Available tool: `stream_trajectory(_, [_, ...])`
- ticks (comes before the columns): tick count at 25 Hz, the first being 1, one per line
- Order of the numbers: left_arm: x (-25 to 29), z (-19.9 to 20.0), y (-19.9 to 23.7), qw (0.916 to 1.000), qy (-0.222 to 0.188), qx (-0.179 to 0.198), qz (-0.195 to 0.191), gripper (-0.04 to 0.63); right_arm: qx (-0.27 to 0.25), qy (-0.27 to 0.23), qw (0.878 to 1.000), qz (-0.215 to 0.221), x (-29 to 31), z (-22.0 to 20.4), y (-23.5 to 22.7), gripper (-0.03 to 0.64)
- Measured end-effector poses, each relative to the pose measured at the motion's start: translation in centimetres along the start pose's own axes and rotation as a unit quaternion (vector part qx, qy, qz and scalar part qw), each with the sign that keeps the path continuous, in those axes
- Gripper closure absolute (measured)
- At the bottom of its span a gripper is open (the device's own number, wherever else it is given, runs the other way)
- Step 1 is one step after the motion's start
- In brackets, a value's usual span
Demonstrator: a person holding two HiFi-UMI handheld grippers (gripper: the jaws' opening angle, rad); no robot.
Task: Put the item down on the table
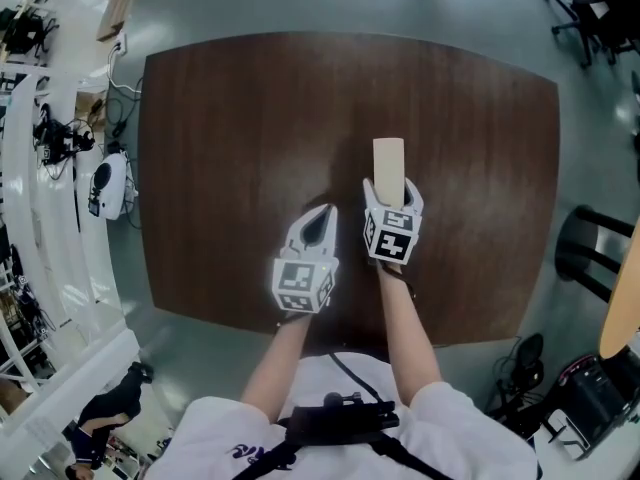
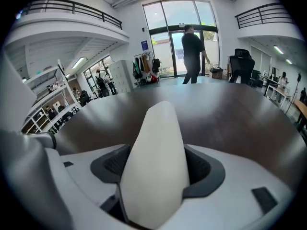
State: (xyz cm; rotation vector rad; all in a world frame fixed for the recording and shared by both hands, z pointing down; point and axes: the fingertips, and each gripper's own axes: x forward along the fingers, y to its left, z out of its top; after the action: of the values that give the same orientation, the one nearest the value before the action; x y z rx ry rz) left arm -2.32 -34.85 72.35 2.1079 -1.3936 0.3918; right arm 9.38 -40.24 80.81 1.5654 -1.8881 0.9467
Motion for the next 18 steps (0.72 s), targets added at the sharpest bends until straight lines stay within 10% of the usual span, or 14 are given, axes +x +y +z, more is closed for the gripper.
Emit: stream_trajectory(18, [-1.7,0.0,-1.5,0.9999,-0.008,-0.002,-0.010,0.583,-0.014,-0.011,1.000,-0.025,-2.0,0.4,-0.6,0.279])
